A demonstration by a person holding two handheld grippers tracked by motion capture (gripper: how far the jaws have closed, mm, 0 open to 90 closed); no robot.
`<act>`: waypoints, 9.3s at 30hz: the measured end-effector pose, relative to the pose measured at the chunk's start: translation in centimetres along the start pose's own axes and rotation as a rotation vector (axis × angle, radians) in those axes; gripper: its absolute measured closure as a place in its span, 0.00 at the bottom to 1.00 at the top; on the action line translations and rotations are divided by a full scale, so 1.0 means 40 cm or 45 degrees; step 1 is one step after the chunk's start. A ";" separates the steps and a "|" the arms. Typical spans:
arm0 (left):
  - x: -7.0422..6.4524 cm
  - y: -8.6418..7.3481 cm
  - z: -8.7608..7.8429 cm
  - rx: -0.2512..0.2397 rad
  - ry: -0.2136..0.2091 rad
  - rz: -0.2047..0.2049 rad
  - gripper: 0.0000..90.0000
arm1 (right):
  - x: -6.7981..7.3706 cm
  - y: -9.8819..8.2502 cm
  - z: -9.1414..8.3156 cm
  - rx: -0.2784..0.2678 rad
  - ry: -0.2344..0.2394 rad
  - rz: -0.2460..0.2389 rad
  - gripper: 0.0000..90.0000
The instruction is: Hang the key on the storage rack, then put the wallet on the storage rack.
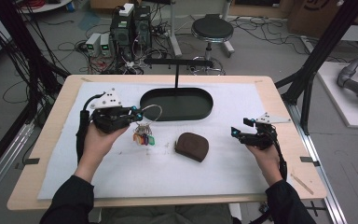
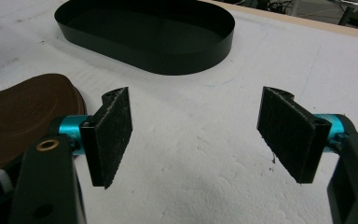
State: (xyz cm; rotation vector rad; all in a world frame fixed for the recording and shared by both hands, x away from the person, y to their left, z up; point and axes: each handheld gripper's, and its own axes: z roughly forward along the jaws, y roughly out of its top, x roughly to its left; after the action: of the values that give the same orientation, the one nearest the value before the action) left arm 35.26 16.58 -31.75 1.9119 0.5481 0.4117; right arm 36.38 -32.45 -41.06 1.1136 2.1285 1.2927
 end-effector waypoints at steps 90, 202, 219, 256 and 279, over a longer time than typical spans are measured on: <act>0.289 0.137 0.199 -0.001 0.323 -0.128 0.96 | -0.001 0.001 0.006 -0.009 0.005 -0.002 0.30; 0.060 -0.232 -0.120 -0.130 0.412 -0.183 0.24 | 0.014 -0.009 0.004 0.030 -0.022 -0.035 0.30; 0.055 -0.245 -0.099 -0.144 0.409 -0.180 0.24 | 0.019 -0.010 0.006 0.023 -0.013 -0.045 0.33; 0.044 -0.251 -0.088 -0.113 0.359 -0.163 0.25 | 0.124 -0.013 0.165 0.271 0.441 0.090 0.65; 0.009 -0.215 -0.026 -0.106 0.231 -0.124 0.26 | 0.191 0.040 0.093 0.043 0.523 -0.217 0.98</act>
State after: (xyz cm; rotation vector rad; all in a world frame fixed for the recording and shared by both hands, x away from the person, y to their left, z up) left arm 33.42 20.50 -39.26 1.7704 0.7294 0.5400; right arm 35.05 -23.91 -41.02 0.7008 2.4808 1.5089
